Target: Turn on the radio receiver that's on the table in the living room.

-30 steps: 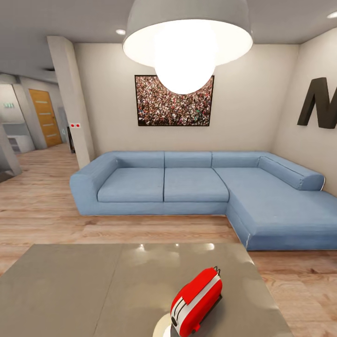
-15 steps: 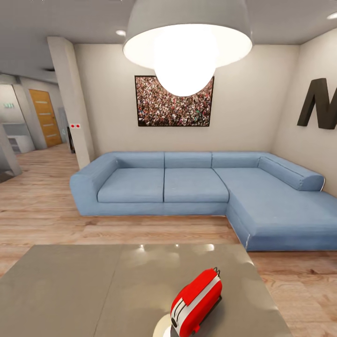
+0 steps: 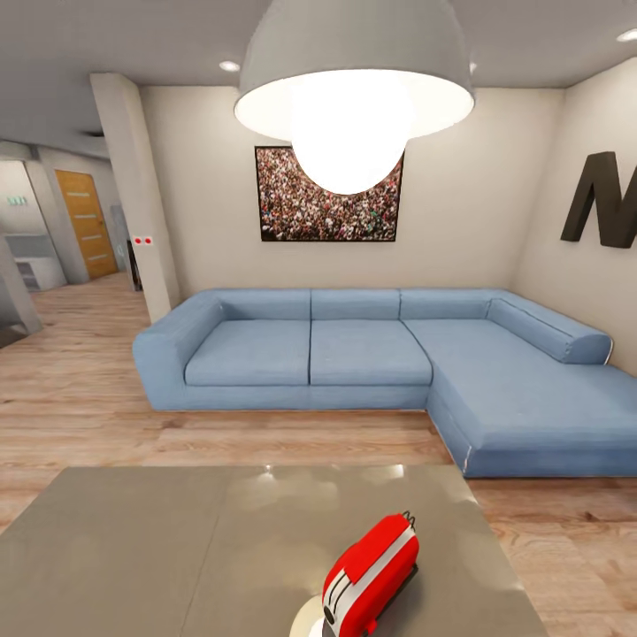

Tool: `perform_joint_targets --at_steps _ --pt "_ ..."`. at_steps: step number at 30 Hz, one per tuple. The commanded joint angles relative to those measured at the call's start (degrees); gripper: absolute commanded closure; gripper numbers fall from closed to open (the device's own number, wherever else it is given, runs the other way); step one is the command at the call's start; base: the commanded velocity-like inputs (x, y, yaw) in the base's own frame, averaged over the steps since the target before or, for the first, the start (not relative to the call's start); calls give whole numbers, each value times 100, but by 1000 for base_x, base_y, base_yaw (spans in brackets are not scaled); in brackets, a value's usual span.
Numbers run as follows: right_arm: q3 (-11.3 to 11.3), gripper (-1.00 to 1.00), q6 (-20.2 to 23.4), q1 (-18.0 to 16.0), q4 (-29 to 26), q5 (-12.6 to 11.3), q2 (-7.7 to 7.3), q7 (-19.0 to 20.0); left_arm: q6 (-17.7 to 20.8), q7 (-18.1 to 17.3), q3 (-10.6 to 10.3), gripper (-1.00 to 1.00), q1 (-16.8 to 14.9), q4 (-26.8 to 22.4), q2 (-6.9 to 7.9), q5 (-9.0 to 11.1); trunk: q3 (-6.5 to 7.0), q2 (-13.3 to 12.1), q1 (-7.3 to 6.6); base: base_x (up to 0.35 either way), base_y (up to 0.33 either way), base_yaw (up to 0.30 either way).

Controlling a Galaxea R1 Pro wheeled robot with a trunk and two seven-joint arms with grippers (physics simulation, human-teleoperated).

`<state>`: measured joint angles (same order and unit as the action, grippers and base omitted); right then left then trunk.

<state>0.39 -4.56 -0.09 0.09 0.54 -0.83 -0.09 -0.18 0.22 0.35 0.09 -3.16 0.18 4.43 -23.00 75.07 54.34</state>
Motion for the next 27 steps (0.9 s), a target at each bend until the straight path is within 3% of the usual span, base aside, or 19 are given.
perform_joint_targets --at_steps 1,27 --pt "-1 -100 0 0 0 0 -1 0 0 -1 0 -100 0 0 0 1 19 -42 -23 0 0 0" --pt "-2 -100 2 0 0 -3 -14 61 2 3 0 -100 0 0 2 5 485 -1084 -594 0 0 0"
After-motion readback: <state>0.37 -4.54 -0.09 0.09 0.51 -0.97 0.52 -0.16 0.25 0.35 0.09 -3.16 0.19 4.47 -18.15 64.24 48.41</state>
